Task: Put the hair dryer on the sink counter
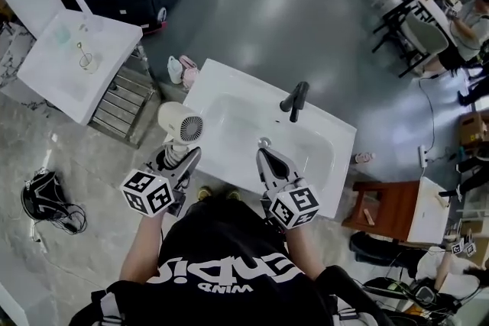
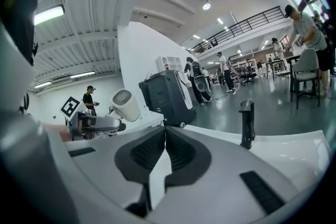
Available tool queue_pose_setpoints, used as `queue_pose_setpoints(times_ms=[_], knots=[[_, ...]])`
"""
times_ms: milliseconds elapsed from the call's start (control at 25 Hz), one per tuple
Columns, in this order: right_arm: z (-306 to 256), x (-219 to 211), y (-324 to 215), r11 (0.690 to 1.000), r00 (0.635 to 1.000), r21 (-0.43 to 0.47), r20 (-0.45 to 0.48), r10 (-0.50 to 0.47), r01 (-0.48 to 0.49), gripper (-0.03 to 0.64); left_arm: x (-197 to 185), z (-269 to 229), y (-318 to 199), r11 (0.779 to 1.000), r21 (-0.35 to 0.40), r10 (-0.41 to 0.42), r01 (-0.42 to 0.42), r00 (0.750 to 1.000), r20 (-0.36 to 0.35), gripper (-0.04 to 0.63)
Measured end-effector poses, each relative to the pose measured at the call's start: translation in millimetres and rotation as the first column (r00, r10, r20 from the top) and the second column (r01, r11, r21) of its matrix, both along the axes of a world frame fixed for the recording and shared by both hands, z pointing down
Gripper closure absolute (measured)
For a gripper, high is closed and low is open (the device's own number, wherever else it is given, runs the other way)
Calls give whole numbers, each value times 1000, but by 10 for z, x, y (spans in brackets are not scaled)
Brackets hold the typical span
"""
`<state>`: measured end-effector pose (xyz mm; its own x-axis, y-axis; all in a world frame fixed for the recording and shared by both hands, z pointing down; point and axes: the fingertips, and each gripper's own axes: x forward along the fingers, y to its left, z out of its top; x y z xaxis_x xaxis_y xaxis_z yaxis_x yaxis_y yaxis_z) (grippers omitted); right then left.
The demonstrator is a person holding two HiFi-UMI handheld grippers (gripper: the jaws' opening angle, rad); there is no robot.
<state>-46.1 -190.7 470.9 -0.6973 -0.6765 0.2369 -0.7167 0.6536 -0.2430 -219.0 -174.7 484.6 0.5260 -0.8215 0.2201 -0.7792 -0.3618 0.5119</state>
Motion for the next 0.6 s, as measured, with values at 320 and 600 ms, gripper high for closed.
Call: queue_pose_setpoints(times_ms=[320, 600], knots=[[7, 108, -204, 999, 999, 8, -5, 37, -37, 598, 108, -1, -123, 1000, -2, 8, -8, 999, 32, 342], [42, 119, -352, 1000, 1000, 12, 7, 29, -29, 598, 163, 130, -294, 1000, -24, 12, -10, 998, 64, 341]])
